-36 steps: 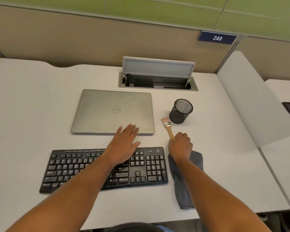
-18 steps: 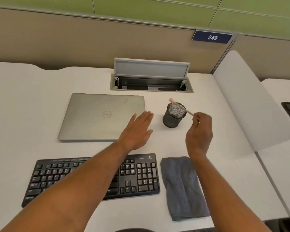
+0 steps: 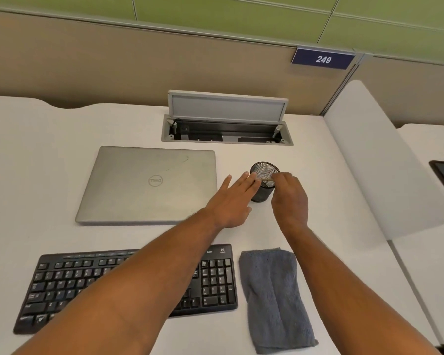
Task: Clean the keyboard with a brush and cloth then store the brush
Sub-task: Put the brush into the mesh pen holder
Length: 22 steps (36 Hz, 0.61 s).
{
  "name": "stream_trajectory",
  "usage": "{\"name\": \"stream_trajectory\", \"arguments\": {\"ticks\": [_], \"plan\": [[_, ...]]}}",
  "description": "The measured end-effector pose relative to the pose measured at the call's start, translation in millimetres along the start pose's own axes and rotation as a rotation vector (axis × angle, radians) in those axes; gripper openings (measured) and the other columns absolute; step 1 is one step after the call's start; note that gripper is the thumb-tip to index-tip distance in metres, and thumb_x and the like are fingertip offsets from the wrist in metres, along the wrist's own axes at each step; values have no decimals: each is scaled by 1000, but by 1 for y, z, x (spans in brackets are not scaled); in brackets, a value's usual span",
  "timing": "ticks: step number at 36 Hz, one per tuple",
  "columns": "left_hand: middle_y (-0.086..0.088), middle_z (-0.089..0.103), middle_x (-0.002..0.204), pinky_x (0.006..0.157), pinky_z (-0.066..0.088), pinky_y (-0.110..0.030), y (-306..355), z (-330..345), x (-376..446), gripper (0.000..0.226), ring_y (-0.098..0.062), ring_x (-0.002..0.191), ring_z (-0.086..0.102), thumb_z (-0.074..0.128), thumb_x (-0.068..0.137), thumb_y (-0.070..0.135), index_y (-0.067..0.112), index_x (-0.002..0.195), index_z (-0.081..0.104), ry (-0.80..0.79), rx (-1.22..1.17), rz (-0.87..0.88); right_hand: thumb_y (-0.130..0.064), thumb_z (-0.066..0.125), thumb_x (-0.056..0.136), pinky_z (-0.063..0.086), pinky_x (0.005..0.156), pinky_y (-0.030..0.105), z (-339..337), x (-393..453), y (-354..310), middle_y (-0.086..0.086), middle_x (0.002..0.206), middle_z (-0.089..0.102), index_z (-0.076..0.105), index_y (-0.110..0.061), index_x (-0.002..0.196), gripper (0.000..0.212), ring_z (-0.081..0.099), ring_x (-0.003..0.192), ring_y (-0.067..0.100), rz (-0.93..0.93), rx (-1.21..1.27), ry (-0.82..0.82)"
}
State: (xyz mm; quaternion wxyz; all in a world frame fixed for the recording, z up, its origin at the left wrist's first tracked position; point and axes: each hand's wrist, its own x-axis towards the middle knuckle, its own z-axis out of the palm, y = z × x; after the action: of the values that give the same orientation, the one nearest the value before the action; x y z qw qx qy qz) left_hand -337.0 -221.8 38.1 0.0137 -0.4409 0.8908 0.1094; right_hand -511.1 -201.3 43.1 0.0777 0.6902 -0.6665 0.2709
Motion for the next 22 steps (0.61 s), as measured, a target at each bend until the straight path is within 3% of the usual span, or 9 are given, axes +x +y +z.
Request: {"name": "stream_trajectory", "arguments": {"ticks": [4,10,16,19,22], "plan": [[-3,-15,171,126,-3,-50,-2,0,2,76,-21,157,-11,45,107,33,18,164,-4,1,16,5,15,69,78,55,58,42,5,1,0,15,96,70,69,-1,102,30,63,82,36,-18,-5,-28],[-3,-15,171,125,-3,-50,-4,4,3,77,-21,158,-10,46,107,34,19,164,-4,6,25,8,14,69,78,51,58,38,14,-4,5,10,95,71,72,-4,101,29,61,79,32,-55,-67,-48],[-3,-16,170,126,-2,-51,-3,2,1,79,-22,157,-11,46,107,33,19,163,-7,2,43,8,6,66,82,52,72,44,17,-7,7,11,99,72,73,-4,103,25,62,86,35,-87,-104,-75],[-4,-18,170,126,-2,-52,-3,3,-4,79,-23,157,-13,45,107,34,19,163,-8,0,49,14,-4,55,85,51,77,44,14,-8,3,11,103,73,73,-5,106,28,62,92,34,-82,-117,-104],[-5,-19,170,126,-2,-51,-7,4,-13,78,-22,157,-15,44,107,33,18,163,-9,-4,47,6,-7,55,88,49,90,47,11,-9,-1,12,119,71,70,-4,120,35,62,109,35,-48,-127,-138]]}}
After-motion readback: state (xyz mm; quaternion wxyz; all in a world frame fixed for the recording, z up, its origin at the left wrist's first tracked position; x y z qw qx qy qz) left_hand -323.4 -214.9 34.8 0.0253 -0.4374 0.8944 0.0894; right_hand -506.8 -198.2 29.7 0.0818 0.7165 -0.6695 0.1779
